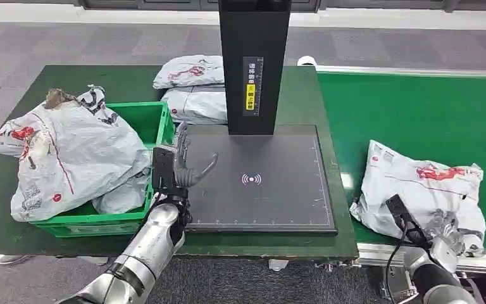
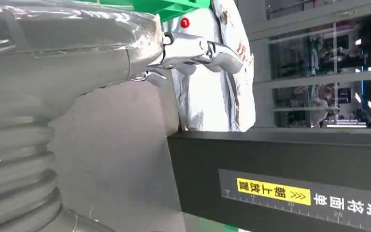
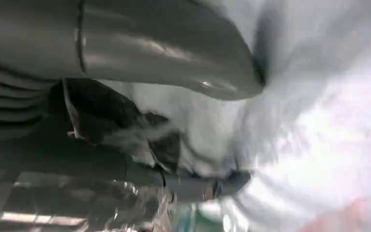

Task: Moved the parcel from conveyor to table for the left to box.

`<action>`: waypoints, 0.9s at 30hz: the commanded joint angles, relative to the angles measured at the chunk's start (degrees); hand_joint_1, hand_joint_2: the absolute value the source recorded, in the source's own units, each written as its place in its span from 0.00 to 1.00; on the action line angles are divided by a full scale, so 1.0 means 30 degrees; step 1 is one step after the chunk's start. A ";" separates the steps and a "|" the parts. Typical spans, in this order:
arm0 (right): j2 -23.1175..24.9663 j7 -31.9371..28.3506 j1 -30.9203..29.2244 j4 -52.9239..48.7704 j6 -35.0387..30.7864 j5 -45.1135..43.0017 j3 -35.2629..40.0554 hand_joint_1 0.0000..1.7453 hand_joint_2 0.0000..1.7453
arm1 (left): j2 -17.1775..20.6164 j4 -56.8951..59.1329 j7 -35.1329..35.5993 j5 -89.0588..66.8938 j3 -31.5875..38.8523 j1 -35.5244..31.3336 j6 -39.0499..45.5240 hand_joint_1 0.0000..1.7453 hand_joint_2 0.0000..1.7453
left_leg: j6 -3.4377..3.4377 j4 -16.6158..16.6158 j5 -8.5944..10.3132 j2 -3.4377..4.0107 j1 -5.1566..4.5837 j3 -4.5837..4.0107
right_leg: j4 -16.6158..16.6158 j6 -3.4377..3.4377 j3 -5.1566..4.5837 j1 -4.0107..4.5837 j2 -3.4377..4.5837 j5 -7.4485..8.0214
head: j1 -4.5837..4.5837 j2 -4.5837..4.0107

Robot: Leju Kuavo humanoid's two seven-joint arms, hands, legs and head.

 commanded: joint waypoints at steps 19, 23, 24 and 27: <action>0.3202 -0.6265 -0.2381 0.1099 0.2487 -0.1251 -0.3075 1.00 1.00 | 0.1036 -0.0319 -0.0218 0.0064 0.0264 0.0583 0.0632 0.00 1.00 | -0.0017 -0.0019 -0.0083 0.0396 0.0077 0.0270 | -0.0067 -0.0020 0.0201 0.0088 0.0338 0.0082 | 0.0000 0.0000; 0.3129 -0.6446 -0.2219 0.1107 0.2458 -0.1272 -0.3134 1.00 1.00 | 0.1006 -0.0327 -0.0163 0.0030 0.0265 0.0563 0.0646 0.00 1.00 | -0.0031 -0.0049 -0.0040 0.0317 0.0086 0.0281 | -0.0091 -0.0037 0.0219 0.0100 0.0234 0.0072 | 0.0000 0.0000; 0.3129 -0.6446 -0.2219 0.1107 0.2458 -0.1272 -0.3134 1.00 1.00 | 0.1006 -0.0327 -0.0163 0.0030 0.0265 0.0563 0.0646 0.00 1.00 | -0.0032 -0.0042 -0.0036 0.0300 0.0086 0.0271 | -0.0090 -0.0032 0.0220 0.0099 0.0201 0.0069 | 0.0007 0.0000; 0.3129 -0.6446 -0.2219 0.1107 0.2458 -0.1272 -0.3134 1.00 1.00 | 0.1006 -0.0327 -0.0163 0.0030 0.0265 0.0563 0.0646 0.00 1.00 | -0.0022 -0.0051 -0.0044 0.0298 0.0084 0.0265 | -0.0093 -0.0037 0.0232 0.0097 0.0176 0.0061 | 0.0007 0.0000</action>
